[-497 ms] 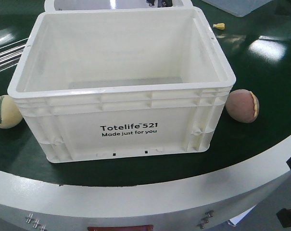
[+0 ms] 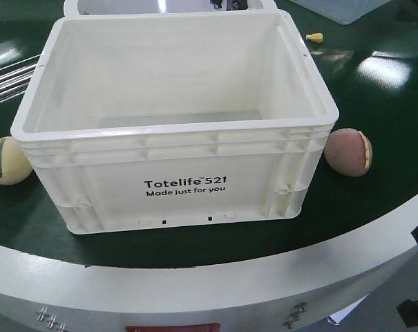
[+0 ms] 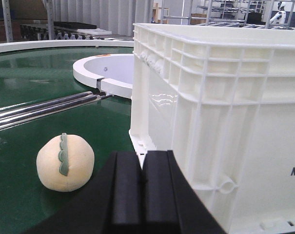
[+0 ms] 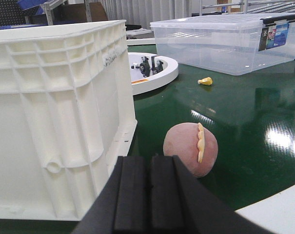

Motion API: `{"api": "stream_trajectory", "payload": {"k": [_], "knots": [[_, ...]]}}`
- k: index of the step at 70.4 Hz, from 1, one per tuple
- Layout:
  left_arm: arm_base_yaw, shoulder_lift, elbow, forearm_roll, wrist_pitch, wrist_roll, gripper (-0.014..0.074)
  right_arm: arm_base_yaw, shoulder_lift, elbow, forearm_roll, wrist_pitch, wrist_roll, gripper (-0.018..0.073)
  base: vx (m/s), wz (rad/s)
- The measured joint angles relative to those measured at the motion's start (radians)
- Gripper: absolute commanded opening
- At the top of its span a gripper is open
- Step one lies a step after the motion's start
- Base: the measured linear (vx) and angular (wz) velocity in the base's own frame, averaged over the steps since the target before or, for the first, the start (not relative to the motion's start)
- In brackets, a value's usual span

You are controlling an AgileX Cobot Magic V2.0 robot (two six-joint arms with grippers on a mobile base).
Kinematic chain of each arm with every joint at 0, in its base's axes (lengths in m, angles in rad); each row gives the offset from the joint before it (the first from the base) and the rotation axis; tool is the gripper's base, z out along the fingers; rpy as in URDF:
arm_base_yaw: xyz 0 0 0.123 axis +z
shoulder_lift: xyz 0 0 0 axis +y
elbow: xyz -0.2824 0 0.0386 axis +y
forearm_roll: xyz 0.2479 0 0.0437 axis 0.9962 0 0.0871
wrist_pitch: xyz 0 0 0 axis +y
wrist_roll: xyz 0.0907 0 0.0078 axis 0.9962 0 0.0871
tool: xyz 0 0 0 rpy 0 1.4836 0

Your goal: Place moving items into box and shelve

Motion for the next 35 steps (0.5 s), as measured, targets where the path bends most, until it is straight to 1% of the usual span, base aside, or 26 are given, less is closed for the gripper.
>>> {"api": "stream_trajectory", "payload": {"k": [12, 18, 26, 35], "knots": [[0.0, 0.0, 0.0, 0.0, 0.0, -0.004, -0.0026, 0.0, 0.0, 0.0, 0.0, -0.003, -0.047, -0.0015, 0.0, 0.0], [0.0, 0.0, 0.0, -0.012, -0.021, -0.028, -0.0026, 0.0, 0.0, -0.011, 0.0, 0.007, -0.072, -0.0015, 0.0, 0.0], [0.0, 0.0, -0.01, -0.018, -0.013, -0.044, -0.0026, 0.0, 0.003, -0.085, 0.0, 0.037, -0.085, -0.0015, 0.0, 0.0], [0.0, 0.033, -0.099, 0.027, 0.02, -0.038, -0.0026, 0.0, 0.09, -0.199, -0.007, 0.066, -0.086, -0.0015, 0.0, 0.0]]}}
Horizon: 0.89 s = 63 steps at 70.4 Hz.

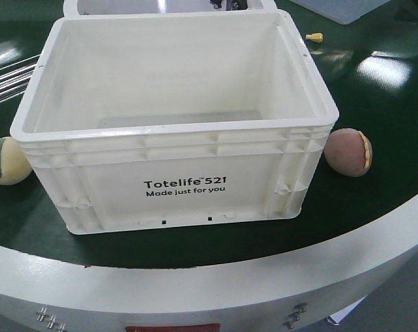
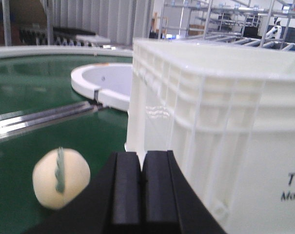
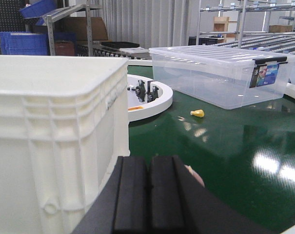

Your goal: Place moving items into box and shelve

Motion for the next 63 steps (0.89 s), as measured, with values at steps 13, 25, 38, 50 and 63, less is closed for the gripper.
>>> {"api": "stream_trajectory", "payload": {"k": [13, 25, 38, 50, 63], "knots": [[0.0, 0.208, -0.183, 0.05, 0.0, 0.004, -0.0026, 0.0, 0.24, -0.185, -0.022, 0.006, -0.003, -0.0015, 0.0, 0.0], [0.0, 0.459, -0.386, 0.098, -0.013, 0.009, -0.0026, 0.0, 0.464, -0.37, -0.079, 0.0, -0.003, -0.0015, 0.0, 0.0], [0.0, 0.672, -0.557, 0.104, -0.036, -0.007, -0.0026, 0.0, 0.635, -0.535, -0.091, -0.045, -0.003, -0.0015, 0.0, 0.0], [0.0, 0.796, -0.659, 0.104, -0.047, -0.014, -0.0026, 0.0, 0.712, -0.59, -0.095, -0.107, -0.003, -0.0015, 0.0, 0.0], [0.0, 0.828, -0.67, 0.104, -0.052, -0.014, -0.0026, 0.0, 0.727, -0.59, -0.095, -0.162, -0.003, -0.0015, 0.0, 0.0]]}}
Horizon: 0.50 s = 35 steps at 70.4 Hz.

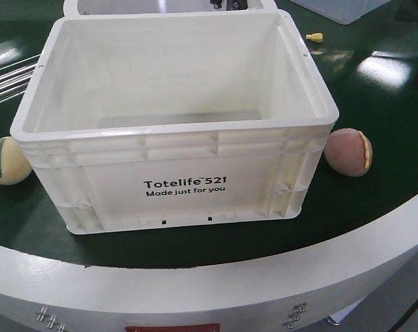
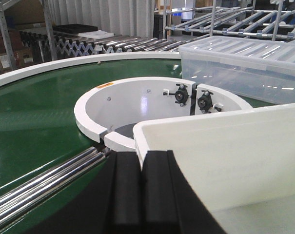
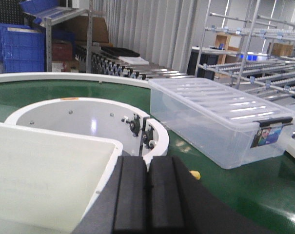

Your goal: Place moving items into box and shelve

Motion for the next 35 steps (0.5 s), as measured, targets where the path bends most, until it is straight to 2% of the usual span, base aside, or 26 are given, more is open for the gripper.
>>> {"api": "stream_trajectory", "payload": {"k": [20, 29, 35], "knots": [[0.0, 0.002, 0.0, 0.0, -0.019, 0.0, -0.0004, 0.0, 0.002, 0.0, 0.0, -0.004, 0.0, -0.0001, 0.0, 0.0], [0.0, 0.002, 0.0, 0.0, -0.023, -0.001, 0.0051, 0.0, 0.002, 0.0, 0.0, -0.004, 0.0, 0.0055, 0.0, 0.0], [0.0, 0.002, 0.0, 0.0, -0.026, -0.001, 0.0118, 0.0, 0.002, 0.0, 0.0, -0.004, 0.0, 0.0127, 0.0, 0.0]]}}
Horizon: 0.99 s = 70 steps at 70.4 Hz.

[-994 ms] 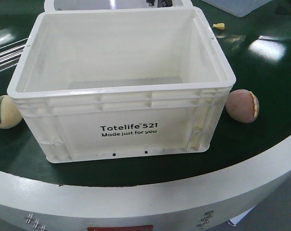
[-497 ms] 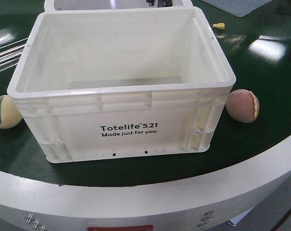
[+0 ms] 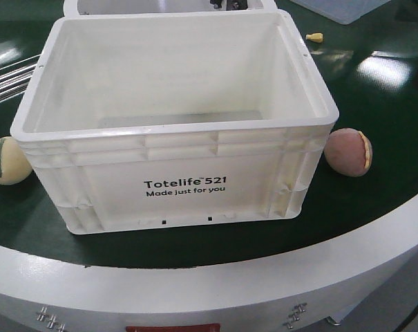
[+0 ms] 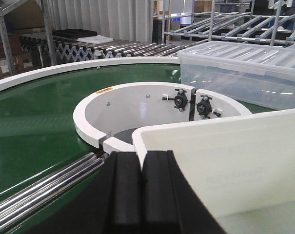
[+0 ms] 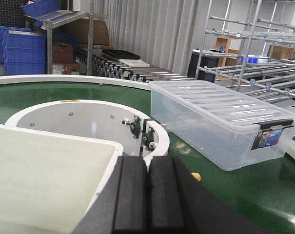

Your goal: Place moving items into box and shelve

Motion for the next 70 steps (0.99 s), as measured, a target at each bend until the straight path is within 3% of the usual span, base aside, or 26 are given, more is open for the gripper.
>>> {"api": "stream_trajectory", "payload": {"k": [20, 31, 58, 70], "knots": [[0.0, 0.0, 0.0, 0.0, -0.001, 0.0, 0.0489, 0.0, 0.0, 0.0, 0.0, -0.002, 0.0, 0.0521, 0.0, 0.0], [0.0, 0.0, 0.0, 0.0, -0.001, 0.0, 0.0618, 0.0, 0.0, 0.0, 0.0, -0.002, 0.0, 0.0711, 0.0, 0.0], [0.005, 0.0, 0.0, 0.0, 0.0, 0.0, 0.0566, 0.0, 0.0, 0.0, 0.0, -0.002, 0.0, 0.0677, 0.0, 0.0], [0.069, -0.005, 0.0, 0.0, 0.038, 0.0, 0.0559, -0.015, 0.0, 0.0, 0.0, 0.008, 0.0, 0.0666, 0.0, 0.0]]}}
